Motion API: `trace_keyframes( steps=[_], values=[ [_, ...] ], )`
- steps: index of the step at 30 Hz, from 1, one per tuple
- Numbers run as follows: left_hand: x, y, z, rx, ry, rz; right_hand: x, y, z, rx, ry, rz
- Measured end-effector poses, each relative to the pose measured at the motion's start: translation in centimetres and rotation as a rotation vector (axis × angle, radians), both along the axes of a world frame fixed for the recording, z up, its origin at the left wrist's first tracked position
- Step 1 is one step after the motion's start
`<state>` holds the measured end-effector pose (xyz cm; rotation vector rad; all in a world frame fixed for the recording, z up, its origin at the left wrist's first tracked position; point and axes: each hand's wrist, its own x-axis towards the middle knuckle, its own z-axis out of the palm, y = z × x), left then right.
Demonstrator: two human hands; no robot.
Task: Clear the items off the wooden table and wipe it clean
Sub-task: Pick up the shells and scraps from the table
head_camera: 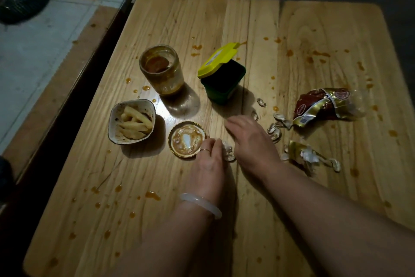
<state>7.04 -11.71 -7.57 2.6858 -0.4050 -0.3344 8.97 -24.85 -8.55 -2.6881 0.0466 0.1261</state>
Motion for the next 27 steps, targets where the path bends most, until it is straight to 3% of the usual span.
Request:
trace_keyframes(
  steps=[4,9,13,18,23,27],
  values=[
    [-1.0,0.9,-0.6,0.022,-0.033,-0.07,-2.6,0.1,-0.2,0.122,-0.14,0.008],
    [-0.8,0.8,-0.6,-0.025,-0.012,0.014,-1.0,-0.5,1.1,0.113,-0.035,-0.293],
    [0.3,-0.2,0.2,0.081,0.029,0.032,-0.4,0.0,1.5,0.099,0.098,-0.231],
    [-0.3,-0.2,1.0,0.115,0.05,-0.048,-3.4,1.1,0.7,0.176,0.063,-0.093],
    [-1.0,1.7,0.3,-0.015,-0.004,-0.009,-4.2,0.9,0.3,0.272,-0.065,-0.243],
    [-0.3,1.5,0.4,0.018,0.09,-0.028,-3.7,1.0,0.4,0.198,0.017,-0.245]
  ],
)
